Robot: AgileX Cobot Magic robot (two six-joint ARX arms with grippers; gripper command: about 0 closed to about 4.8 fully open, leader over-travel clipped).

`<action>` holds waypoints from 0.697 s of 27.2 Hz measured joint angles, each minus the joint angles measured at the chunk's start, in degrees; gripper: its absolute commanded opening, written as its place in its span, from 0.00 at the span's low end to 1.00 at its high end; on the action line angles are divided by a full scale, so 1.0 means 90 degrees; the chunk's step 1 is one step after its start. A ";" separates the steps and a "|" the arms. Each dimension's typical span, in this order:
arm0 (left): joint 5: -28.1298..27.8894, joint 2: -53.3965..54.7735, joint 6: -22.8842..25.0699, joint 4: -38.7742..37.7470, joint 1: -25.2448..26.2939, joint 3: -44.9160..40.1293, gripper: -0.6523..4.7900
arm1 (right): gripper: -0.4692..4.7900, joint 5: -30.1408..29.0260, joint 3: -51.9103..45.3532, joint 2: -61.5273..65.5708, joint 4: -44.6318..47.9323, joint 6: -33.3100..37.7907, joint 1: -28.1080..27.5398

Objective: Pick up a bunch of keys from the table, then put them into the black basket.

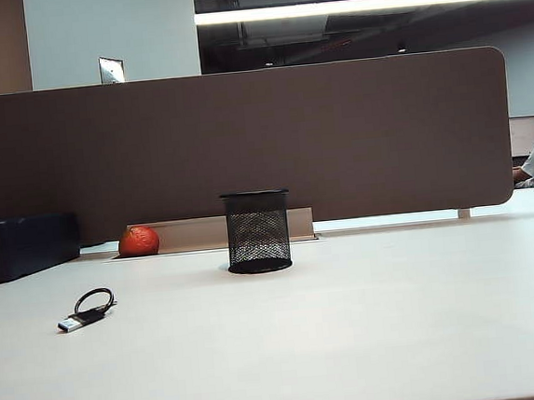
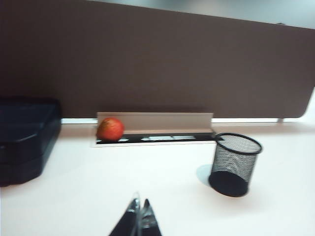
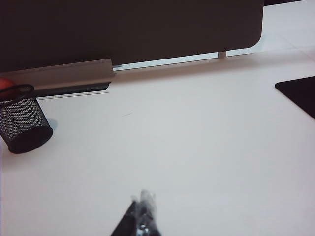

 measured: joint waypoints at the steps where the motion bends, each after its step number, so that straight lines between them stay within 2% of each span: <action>1: 0.0143 0.0000 0.0000 -0.0231 0.0000 0.0155 0.12 | 0.08 -0.0002 0.0197 0.0000 -0.0221 0.0199 0.0000; 6: 0.0435 0.0002 0.0000 -0.1042 0.0000 0.0612 0.12 | 0.08 -0.0221 0.0797 0.0000 -0.0814 0.0379 -0.0002; 7: 0.0464 0.0002 -0.0002 -0.1154 0.0000 0.0709 0.17 | 0.08 -0.0253 0.0952 0.0000 -0.0935 0.0391 0.0000; 11: 0.0597 0.0002 0.0000 -0.1690 0.0000 0.1297 0.19 | 0.08 -0.0488 0.1734 0.0002 -0.1802 0.0520 -0.0002; 14: 0.0746 0.0002 -0.0002 -0.2028 0.0000 0.1576 0.28 | 0.08 -0.0772 0.2089 0.0027 -0.2244 0.0867 -0.0002; 19: 0.1076 0.0051 -0.0002 -0.2618 0.0000 0.1960 0.28 | 0.08 -0.1401 0.2679 0.0367 -0.2834 0.1671 -0.0002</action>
